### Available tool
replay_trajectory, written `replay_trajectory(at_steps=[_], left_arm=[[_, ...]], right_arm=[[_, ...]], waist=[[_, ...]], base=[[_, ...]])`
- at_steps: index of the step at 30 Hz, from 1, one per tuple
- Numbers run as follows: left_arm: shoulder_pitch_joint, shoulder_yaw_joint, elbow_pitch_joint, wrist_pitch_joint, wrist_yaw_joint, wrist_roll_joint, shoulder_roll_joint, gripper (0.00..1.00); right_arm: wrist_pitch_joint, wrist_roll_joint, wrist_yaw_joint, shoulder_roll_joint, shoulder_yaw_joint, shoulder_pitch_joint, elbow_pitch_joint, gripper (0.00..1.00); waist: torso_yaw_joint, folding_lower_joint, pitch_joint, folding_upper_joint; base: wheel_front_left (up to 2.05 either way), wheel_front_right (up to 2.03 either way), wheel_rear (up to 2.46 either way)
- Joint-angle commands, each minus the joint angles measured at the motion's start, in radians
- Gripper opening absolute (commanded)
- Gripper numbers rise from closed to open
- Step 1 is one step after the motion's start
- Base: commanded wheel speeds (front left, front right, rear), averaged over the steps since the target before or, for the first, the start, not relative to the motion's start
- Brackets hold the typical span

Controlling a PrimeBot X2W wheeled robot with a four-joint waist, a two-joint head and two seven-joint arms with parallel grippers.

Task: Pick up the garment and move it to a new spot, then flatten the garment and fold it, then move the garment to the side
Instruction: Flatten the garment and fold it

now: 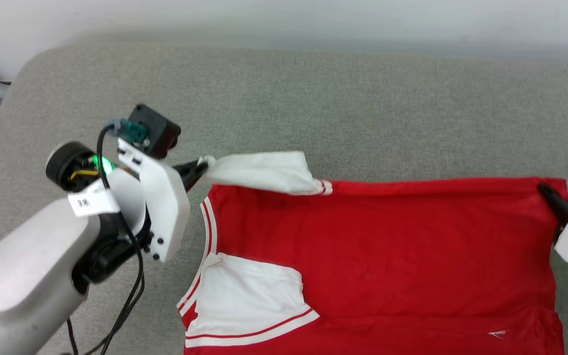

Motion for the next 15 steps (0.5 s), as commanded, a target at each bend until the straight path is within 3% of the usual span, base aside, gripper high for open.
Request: replay_trajectory(at_steps=[1,15], left_arm=[[0.032,-0.008,-0.009,-0.005,0.008,-0.002,0.013,0.0],[0.247,-0.11,-0.104,0.014,0.047,-0.001,0.089,0.0]], right_arm=[[-0.001,0.018,-0.001,0.004,-0.006,0.035,-0.012,0.0],[0.029,0.145,-0.001,-0.033,0.048,0.293,-0.141,0.0]], waist=[[0.006,0.0001,-0.021,0.0],[0.005,0.0001,-0.078,0.0]], base=[[0.0,0.0,0.0],[0.0,0.0,0.0]])
